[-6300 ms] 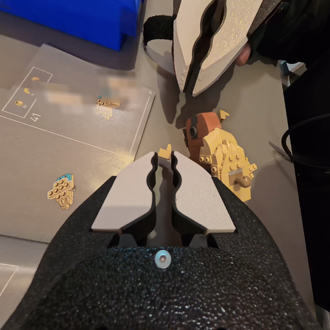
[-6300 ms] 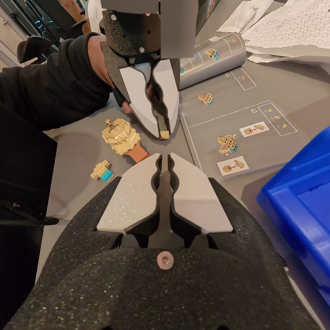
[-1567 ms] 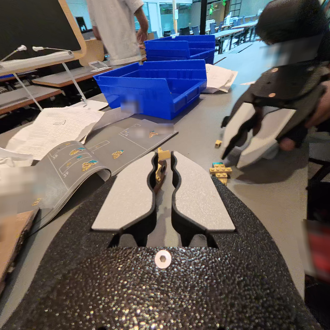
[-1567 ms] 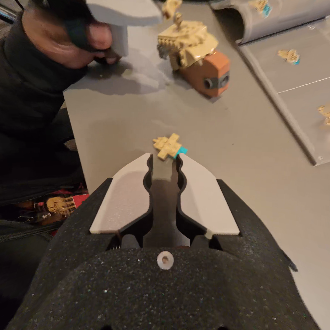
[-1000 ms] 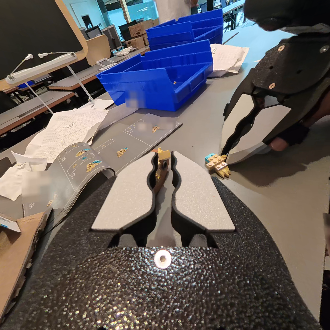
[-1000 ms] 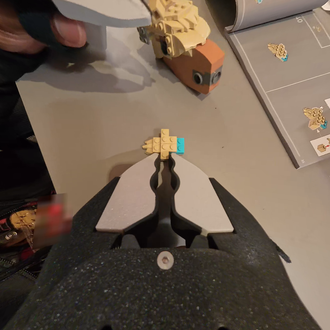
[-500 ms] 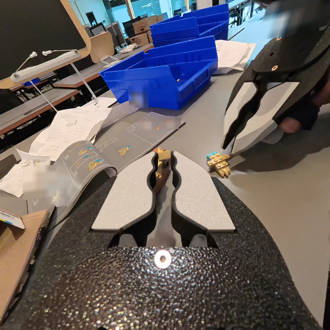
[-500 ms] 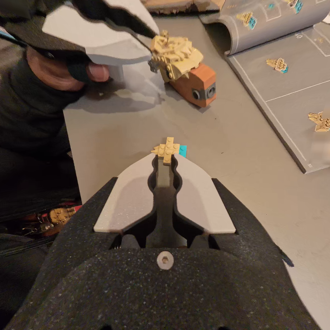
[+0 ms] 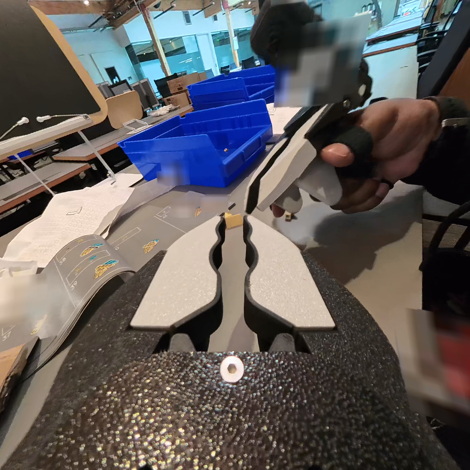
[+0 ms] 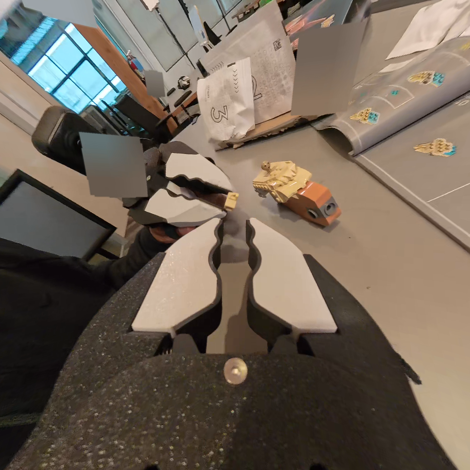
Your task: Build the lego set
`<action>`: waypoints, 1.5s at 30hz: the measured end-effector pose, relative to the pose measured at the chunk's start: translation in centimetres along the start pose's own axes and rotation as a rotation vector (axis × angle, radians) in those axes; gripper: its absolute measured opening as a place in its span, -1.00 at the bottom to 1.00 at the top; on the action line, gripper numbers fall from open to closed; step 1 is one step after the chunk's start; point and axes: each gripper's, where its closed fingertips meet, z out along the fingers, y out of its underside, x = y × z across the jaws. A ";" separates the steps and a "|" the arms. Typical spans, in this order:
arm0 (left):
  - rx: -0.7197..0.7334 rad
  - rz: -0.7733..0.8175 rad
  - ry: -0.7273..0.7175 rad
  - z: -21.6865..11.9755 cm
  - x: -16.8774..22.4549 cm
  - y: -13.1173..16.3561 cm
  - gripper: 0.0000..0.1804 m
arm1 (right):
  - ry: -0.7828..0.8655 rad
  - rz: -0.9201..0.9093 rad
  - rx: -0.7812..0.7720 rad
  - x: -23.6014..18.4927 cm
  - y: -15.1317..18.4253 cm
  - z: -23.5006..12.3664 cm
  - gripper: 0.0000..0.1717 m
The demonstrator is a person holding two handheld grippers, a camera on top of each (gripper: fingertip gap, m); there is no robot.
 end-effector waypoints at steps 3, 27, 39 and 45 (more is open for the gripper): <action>0.019 0.013 0.016 -0.2 0.4 -0.3 -0.86 | -0.054 0.049 -0.003 -0.4 0.0 0.5 -0.79; 0.136 -0.020 0.095 -1.1 0.8 -1.6 -0.60 | -0.133 0.027 0.004 -0.4 -0.3 -0.9 -0.91; 0.434 -0.491 0.126 -3.0 -2.2 -4.5 -0.78 | -0.113 0.005 -0.061 0.7 0.4 -1.1 -0.91; 0.267 -0.479 0.170 -1.3 -0.8 -3.1 -0.78 | -0.163 -0.061 -0.150 -0.7 0.5 -1.4 -0.91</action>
